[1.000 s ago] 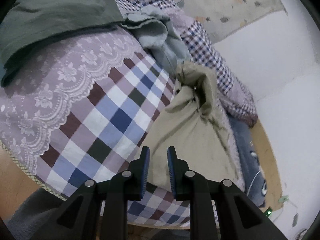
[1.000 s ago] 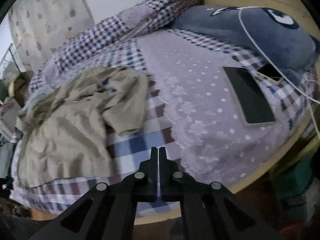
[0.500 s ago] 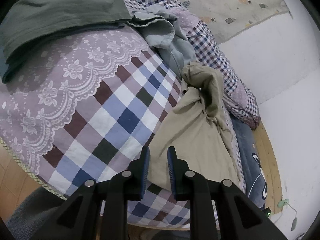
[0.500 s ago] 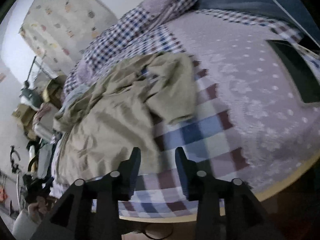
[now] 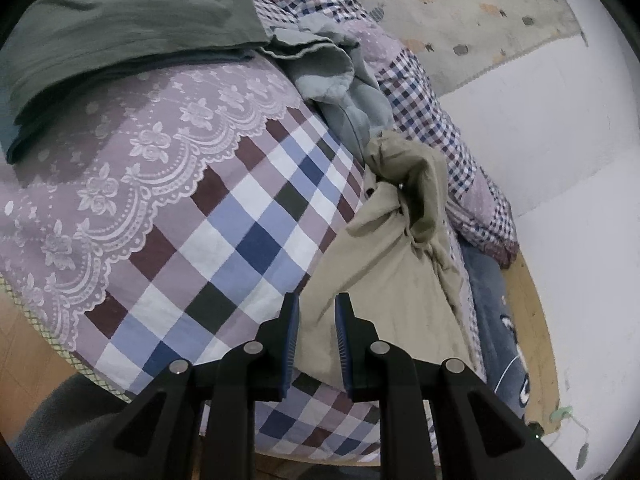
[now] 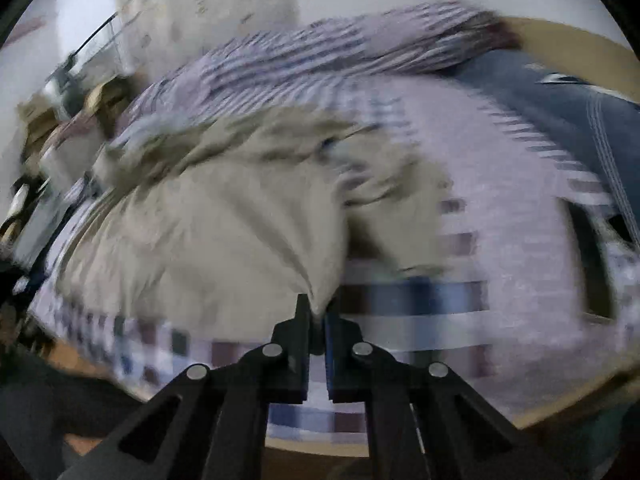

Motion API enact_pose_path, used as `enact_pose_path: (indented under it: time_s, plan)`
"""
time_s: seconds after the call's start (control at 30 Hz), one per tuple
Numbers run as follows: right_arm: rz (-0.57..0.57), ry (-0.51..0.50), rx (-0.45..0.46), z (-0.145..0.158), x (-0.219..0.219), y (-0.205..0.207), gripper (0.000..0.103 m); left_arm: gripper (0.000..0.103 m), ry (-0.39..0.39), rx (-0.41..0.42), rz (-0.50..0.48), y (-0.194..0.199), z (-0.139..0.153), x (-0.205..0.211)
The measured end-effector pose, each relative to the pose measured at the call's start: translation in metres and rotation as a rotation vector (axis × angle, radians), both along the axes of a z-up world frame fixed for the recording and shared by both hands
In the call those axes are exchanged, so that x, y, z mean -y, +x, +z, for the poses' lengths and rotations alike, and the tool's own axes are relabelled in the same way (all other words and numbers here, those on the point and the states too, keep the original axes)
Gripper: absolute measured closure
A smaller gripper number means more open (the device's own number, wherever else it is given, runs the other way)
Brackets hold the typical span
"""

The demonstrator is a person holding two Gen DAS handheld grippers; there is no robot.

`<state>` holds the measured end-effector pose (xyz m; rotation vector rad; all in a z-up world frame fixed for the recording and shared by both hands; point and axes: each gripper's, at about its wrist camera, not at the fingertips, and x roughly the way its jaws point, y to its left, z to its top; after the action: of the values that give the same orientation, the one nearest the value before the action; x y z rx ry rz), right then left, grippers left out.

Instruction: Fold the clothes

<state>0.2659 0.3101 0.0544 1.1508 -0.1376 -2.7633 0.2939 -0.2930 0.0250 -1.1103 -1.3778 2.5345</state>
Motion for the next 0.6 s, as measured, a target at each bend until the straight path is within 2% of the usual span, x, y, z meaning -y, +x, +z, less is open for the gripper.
enact_pose_path:
  time_s: [0.17,0.3,0.47,0.6]
  plan:
    - [-0.162,-0.03,0.054,-0.008,-0.036,-0.005,0.1,0.085,0.008,0.0,-0.001,-0.004,0.0,-0.002]
    - [-0.178,-0.032,0.1,-0.018,-0.037,-0.014,0.099,0.085,-0.006,0.02,-0.055,-0.013,-0.002,-0.012]
    - [-0.202,-0.027,0.102,-0.02,-0.04,-0.018,0.099,0.085,-0.056,0.07,-0.144,-0.026,-0.007,-0.027]
    - [-0.219,-0.005,0.096,-0.02,-0.039,-0.023,0.1,0.085,-0.088,0.109,-0.143,-0.032,-0.01,-0.027]
